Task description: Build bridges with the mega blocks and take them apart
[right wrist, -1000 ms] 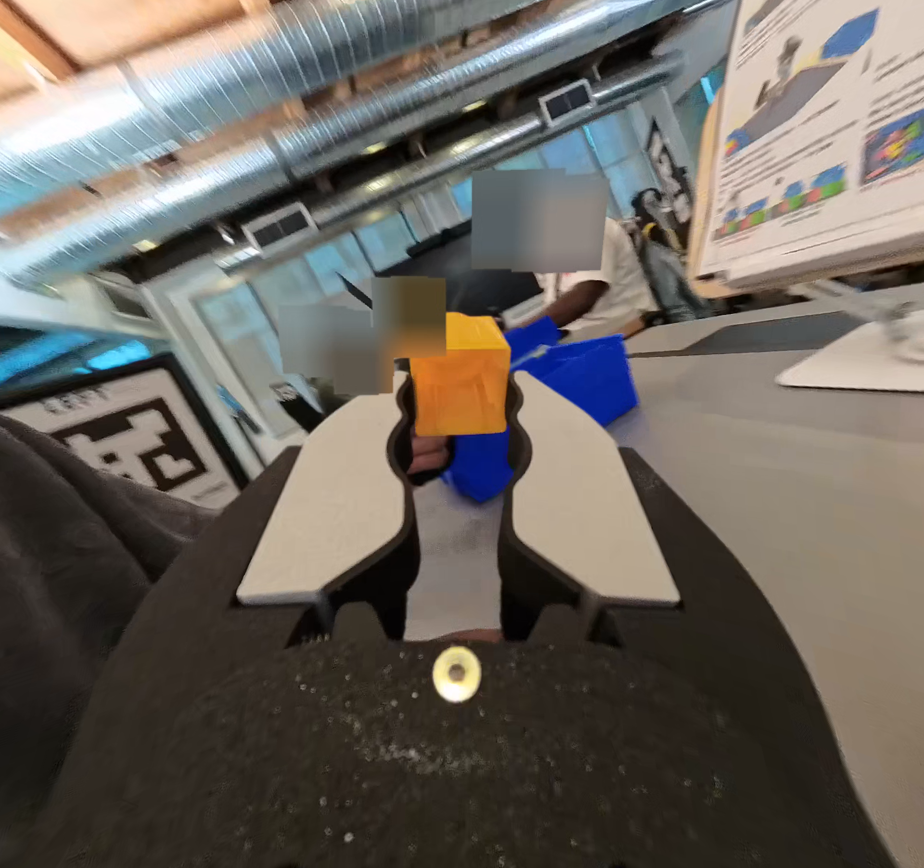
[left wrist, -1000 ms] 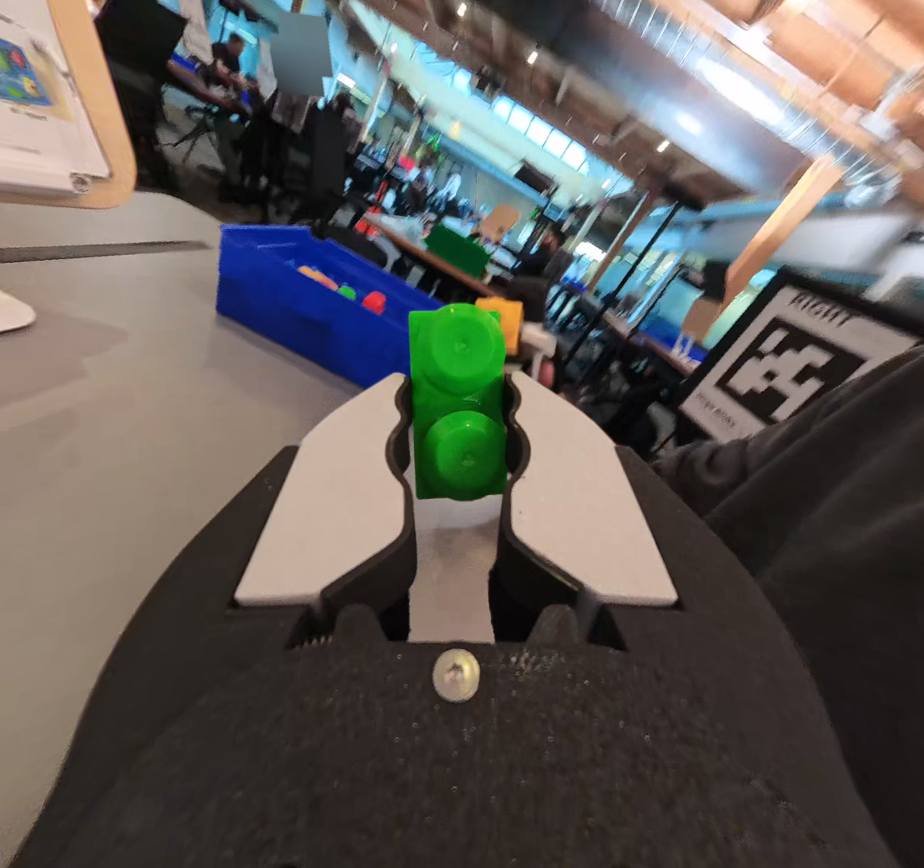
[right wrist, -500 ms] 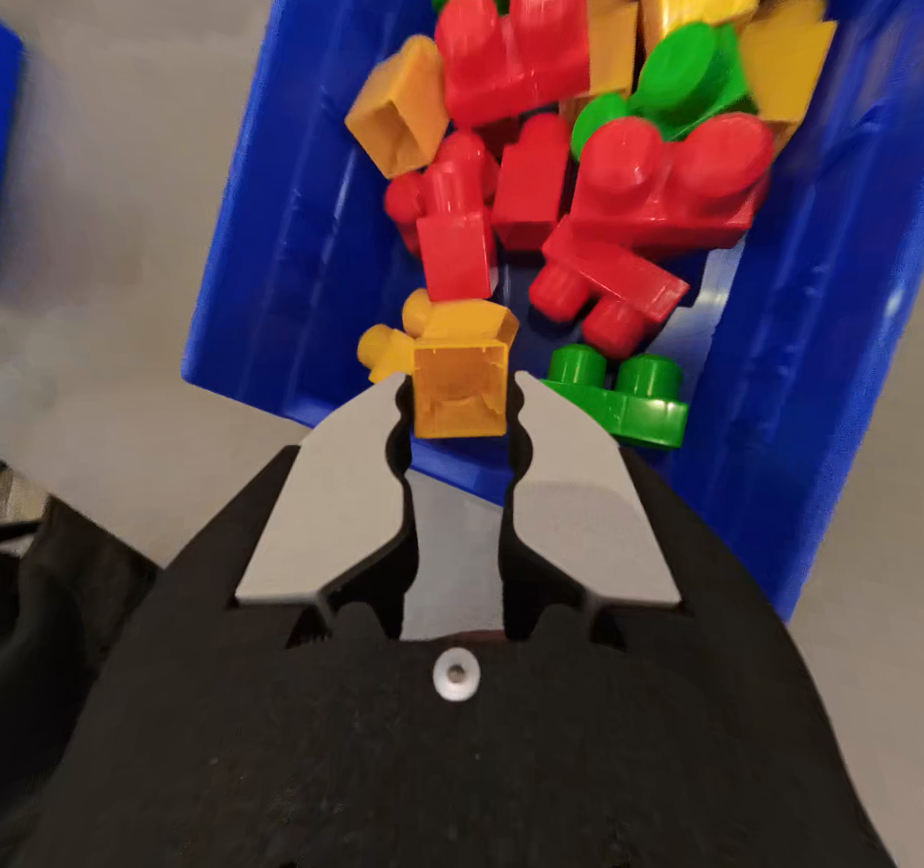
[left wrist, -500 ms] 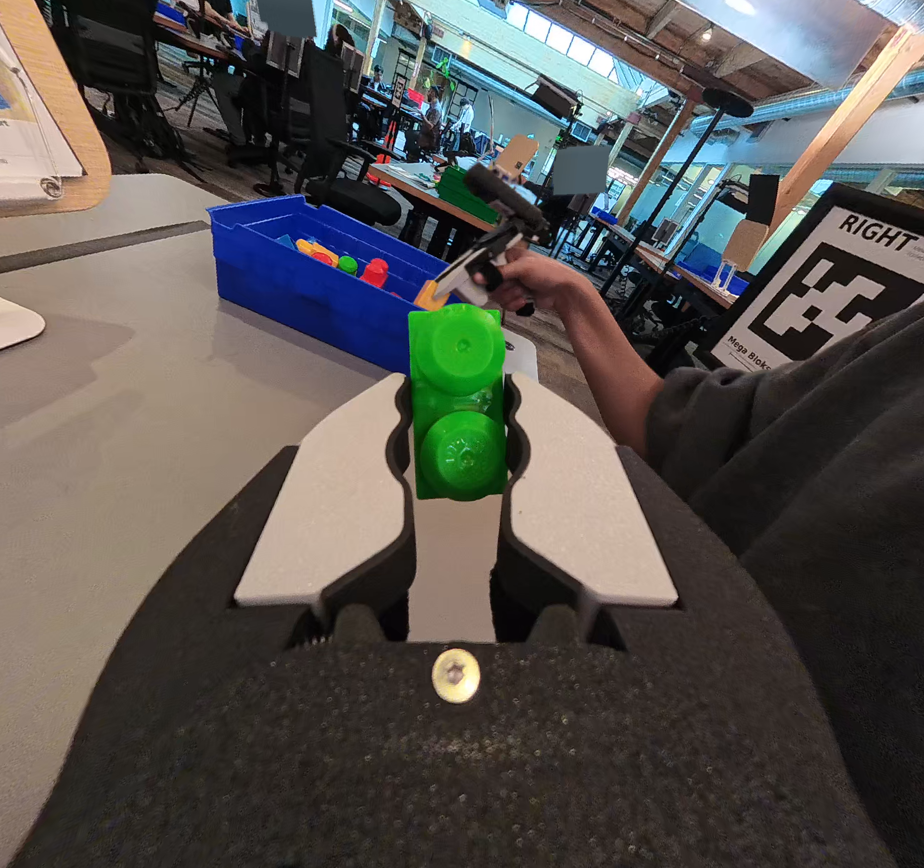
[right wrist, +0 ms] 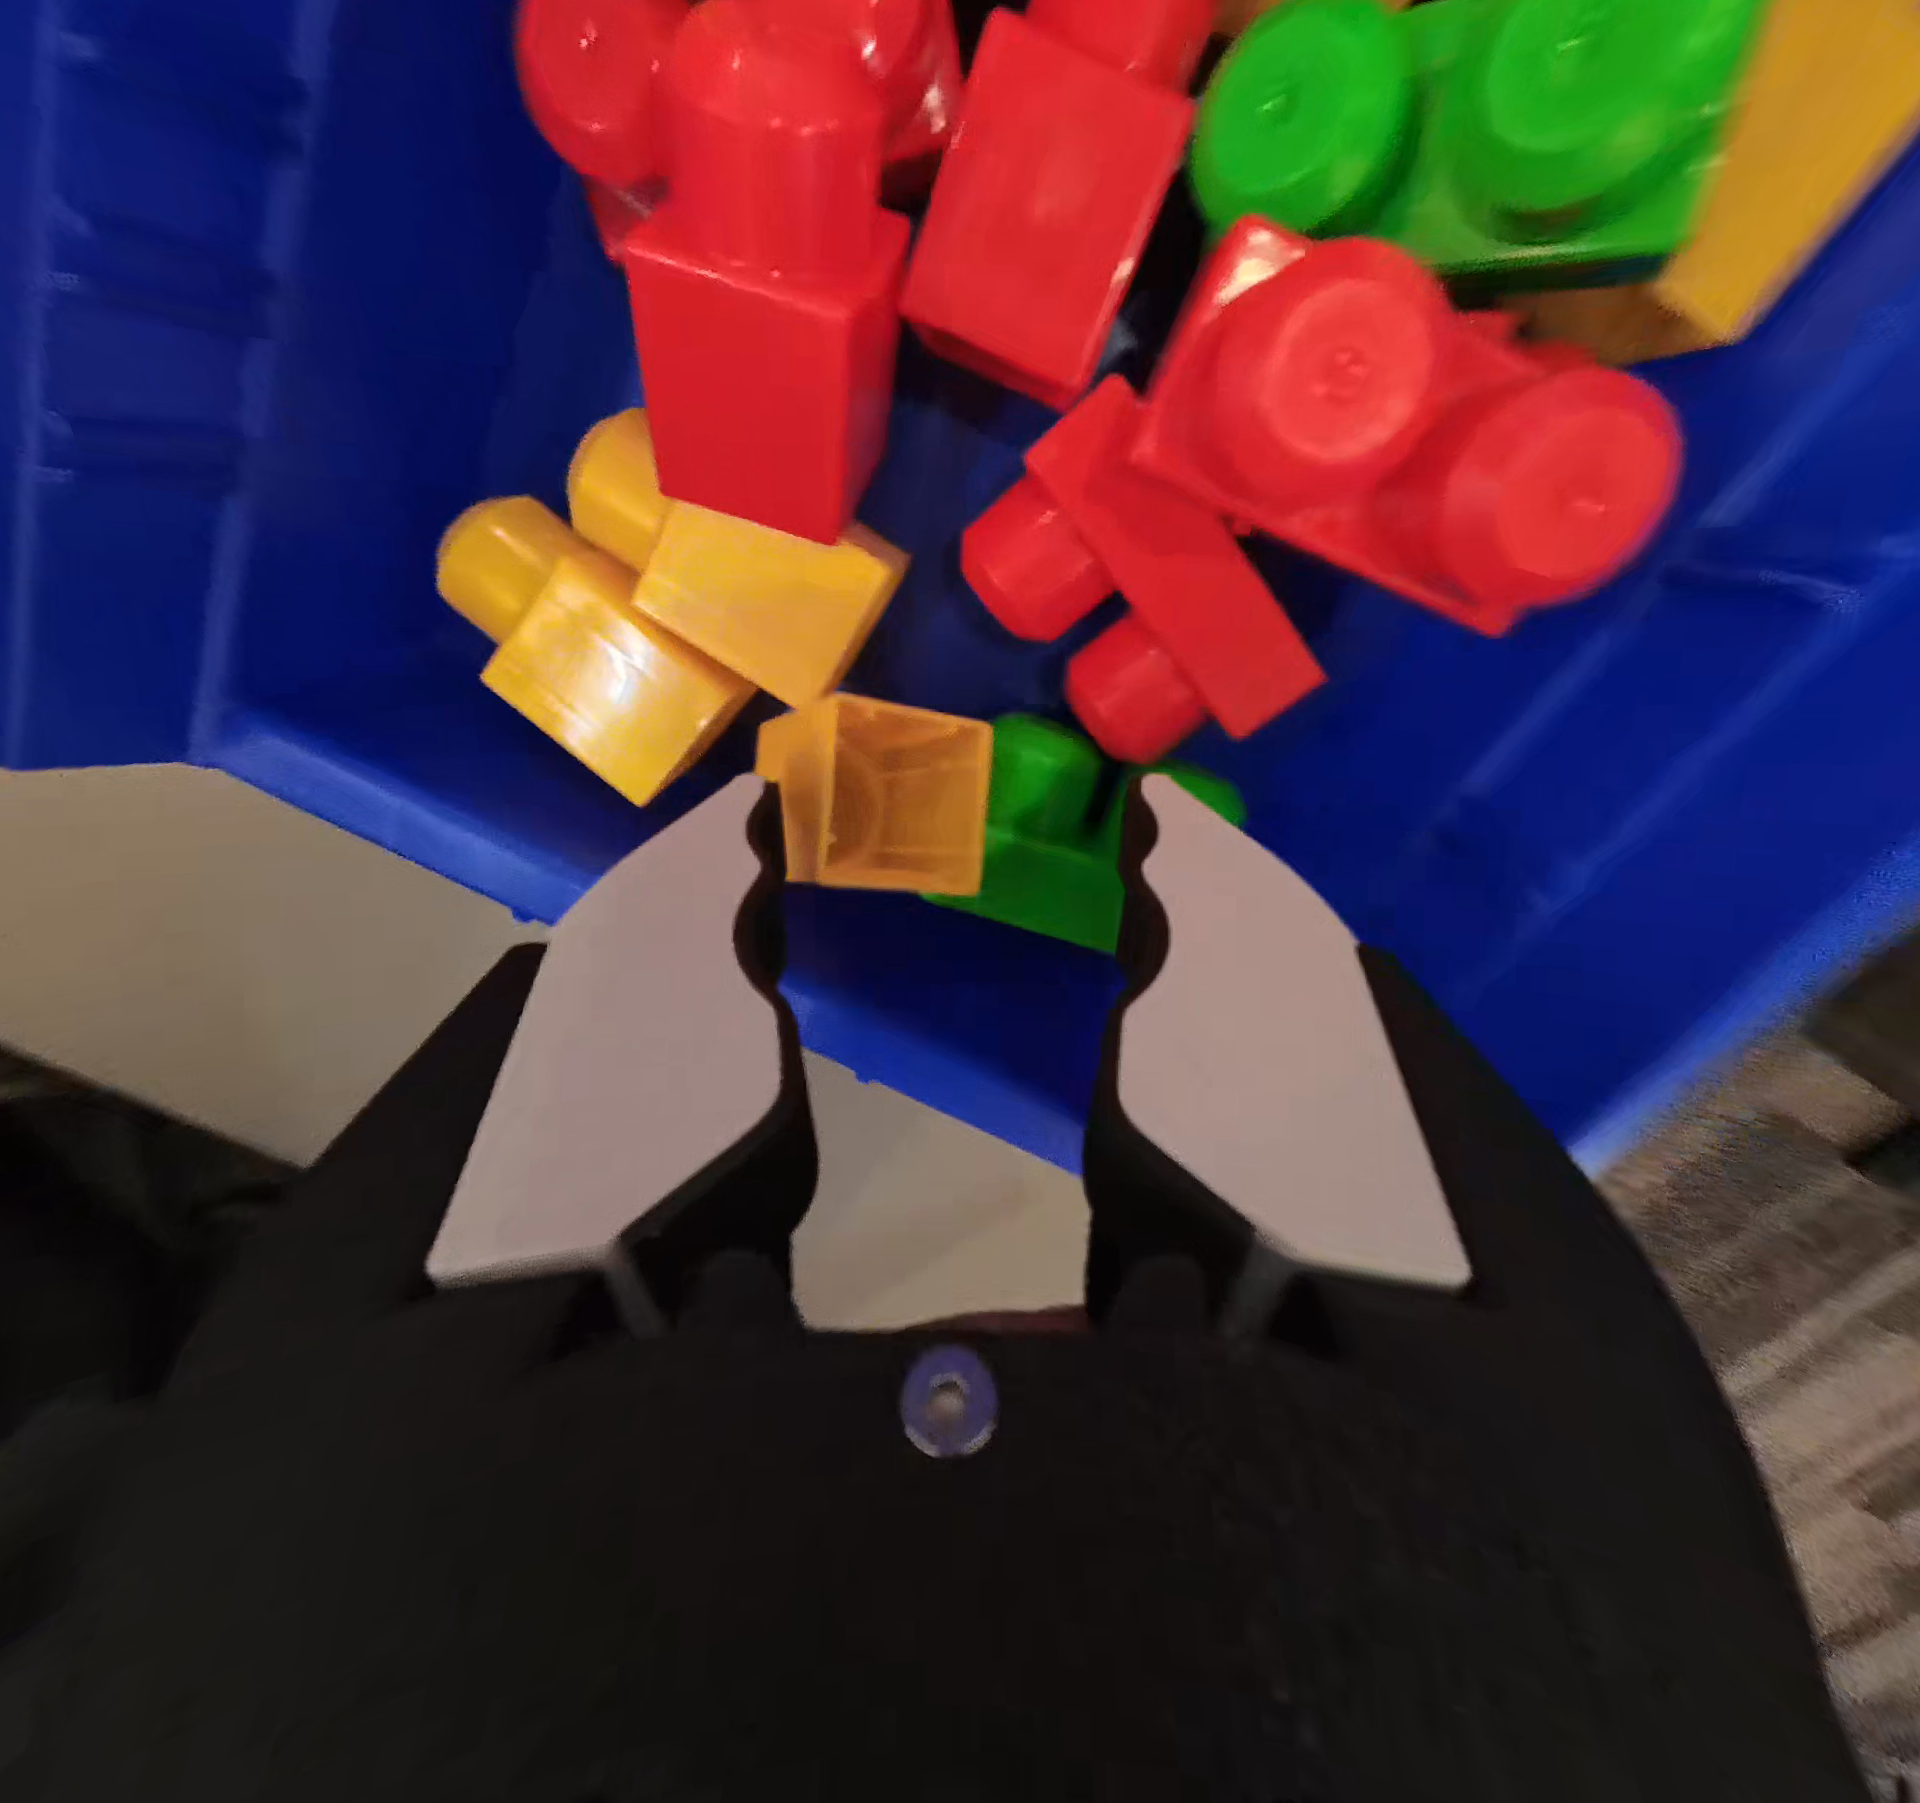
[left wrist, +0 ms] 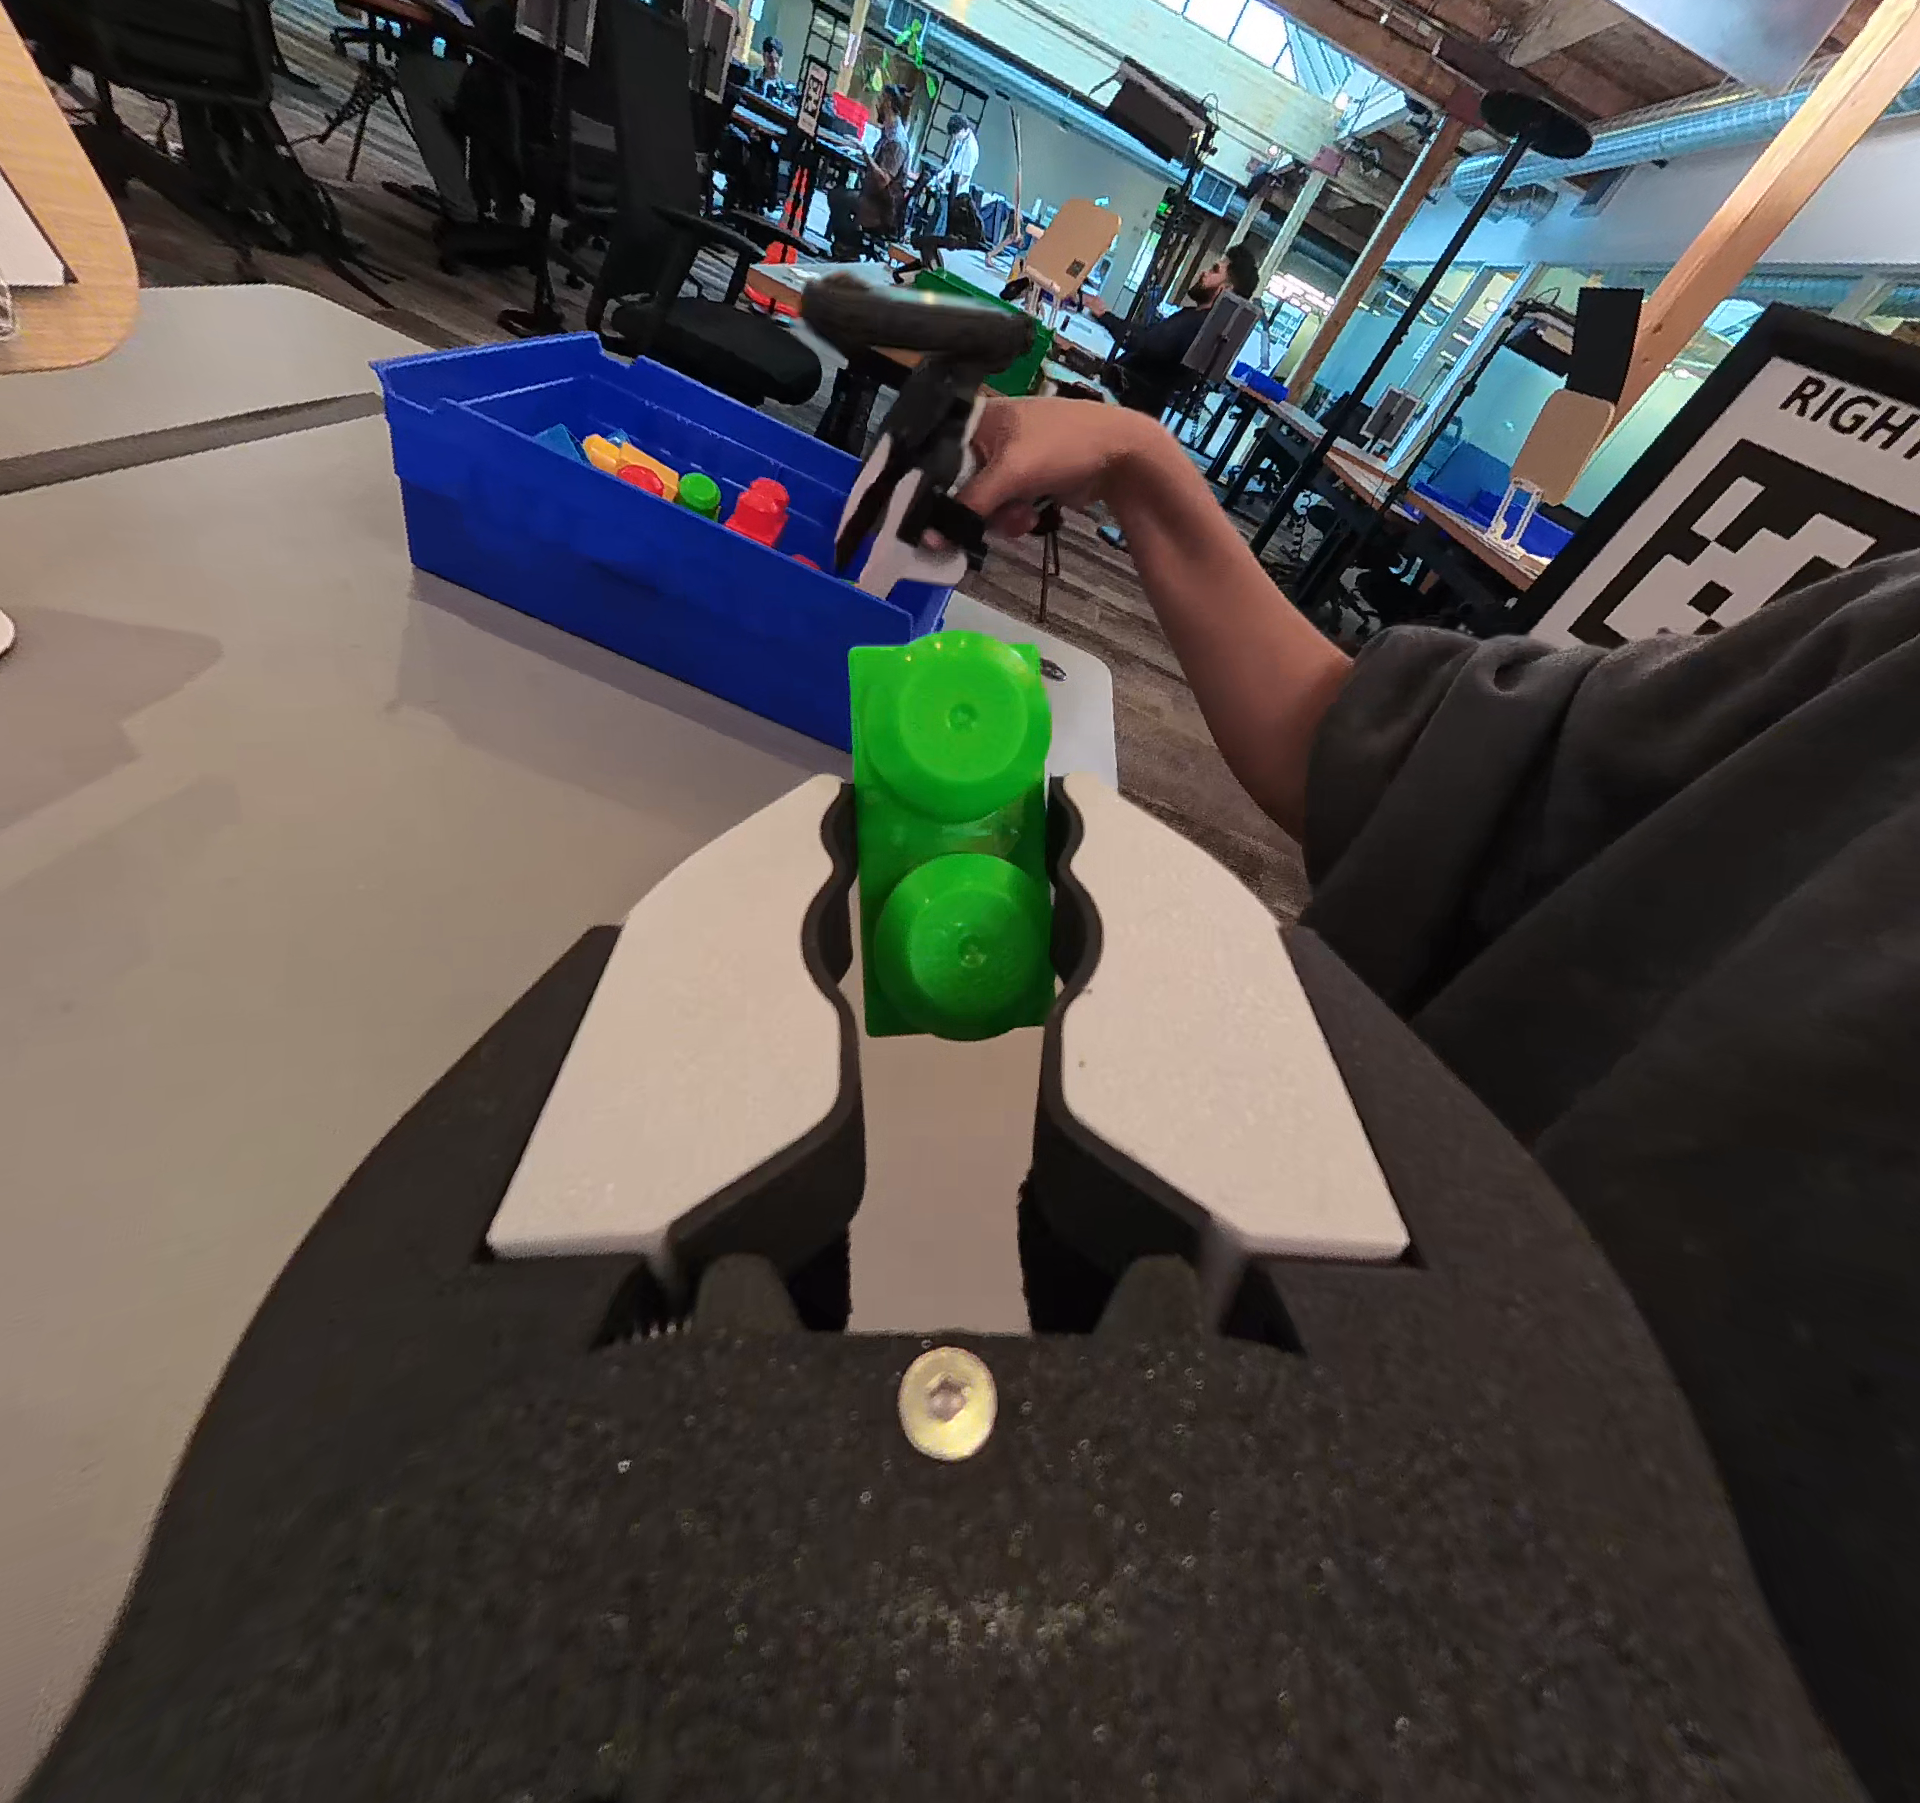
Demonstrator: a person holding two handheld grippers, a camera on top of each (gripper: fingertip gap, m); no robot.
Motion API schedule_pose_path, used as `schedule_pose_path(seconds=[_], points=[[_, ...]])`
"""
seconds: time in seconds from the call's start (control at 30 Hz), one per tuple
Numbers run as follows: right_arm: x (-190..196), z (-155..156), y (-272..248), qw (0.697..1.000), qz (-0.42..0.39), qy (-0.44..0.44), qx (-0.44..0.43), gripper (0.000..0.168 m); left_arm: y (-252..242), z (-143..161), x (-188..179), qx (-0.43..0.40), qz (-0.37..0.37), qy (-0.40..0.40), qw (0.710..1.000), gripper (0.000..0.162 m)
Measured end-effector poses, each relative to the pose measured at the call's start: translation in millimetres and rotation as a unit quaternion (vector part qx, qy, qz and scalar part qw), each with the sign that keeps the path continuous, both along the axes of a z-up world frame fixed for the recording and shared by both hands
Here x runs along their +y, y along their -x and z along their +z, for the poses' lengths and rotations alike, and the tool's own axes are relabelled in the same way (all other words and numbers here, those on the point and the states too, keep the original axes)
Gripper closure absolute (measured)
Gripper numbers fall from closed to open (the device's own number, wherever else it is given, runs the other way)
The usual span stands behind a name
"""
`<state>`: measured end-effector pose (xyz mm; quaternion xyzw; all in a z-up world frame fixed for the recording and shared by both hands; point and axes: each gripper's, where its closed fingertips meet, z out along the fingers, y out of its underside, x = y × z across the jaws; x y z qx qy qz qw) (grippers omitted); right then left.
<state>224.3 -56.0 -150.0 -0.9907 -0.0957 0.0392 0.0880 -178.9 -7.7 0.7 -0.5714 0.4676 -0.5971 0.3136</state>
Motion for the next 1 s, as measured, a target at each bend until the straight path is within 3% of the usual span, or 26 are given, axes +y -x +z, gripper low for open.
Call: schedule_pose_path(seconds=[0.03, 0.13, 0.23, 0.33, 0.43, 0.5, 0.6, 0.7, 0.8, 0.87, 1.0], points=[[0, 11, -3, 0.999, -0.010, -0.030, -0.024, 0.107, 0, -1, 0, 0.001, 0.001, -0.002, 1.000, 0.128], [16, 68, 29, 0.971, -0.017, -0.238, -0.022, 0.108, 1, -2, 2, 0.004, 0.007, -0.005, 1.000, 0.128], [28, 113, 144, 0.873, 0.028, -0.461, 0.160, 0.113, 4, -3, 8, 0.003, 0.012, 0.006, 1.000, 0.128], [-3, 102, 276, 0.749, 0.094, -0.499, 0.426, 0.115, 6, -9, 14, 0.000, 0.012, 0.022, 1.000, 0.128], [-13, 86, 332, 0.697, 0.068, -0.426, 0.574, 0.109, 7, -15, 18, -0.006, 0.001, 0.050, 0.999, 0.128], [-4, 89, 346, 0.711, 0.094, -0.401, 0.570, 0.108, 6, -19, 16, -0.007, -0.015, 0.071, 0.997, 0.128], [15, 90, 361, 0.753, 0.183, -0.413, 0.480, 0.111, 1, -30, 4, 0.022, -0.052, 0.091, 0.994, 0.128], [12, 74, 386, 0.785, 0.282, -0.328, 0.443, 0.110, -6, -42, -12, 0.064, -0.081, 0.067, 0.992, 0.128], [16, 64, 401, 0.792, 0.324, -0.315, 0.410, 0.114, -9, -47, -31, 0.089, -0.112, 0.032, 0.989, 0.128], [7, 59, 410, 0.785, 0.351, -0.294, 0.418, 0.130, -11, -53, -38, 0.109, -0.119, 0.011, 0.987, 0.128], [0, 50, 407, 0.787, 0.370, -0.297, 0.395, 0.131, -8, -60, -46, 0.136, -0.131, -0.034, 0.981, 0.129]])
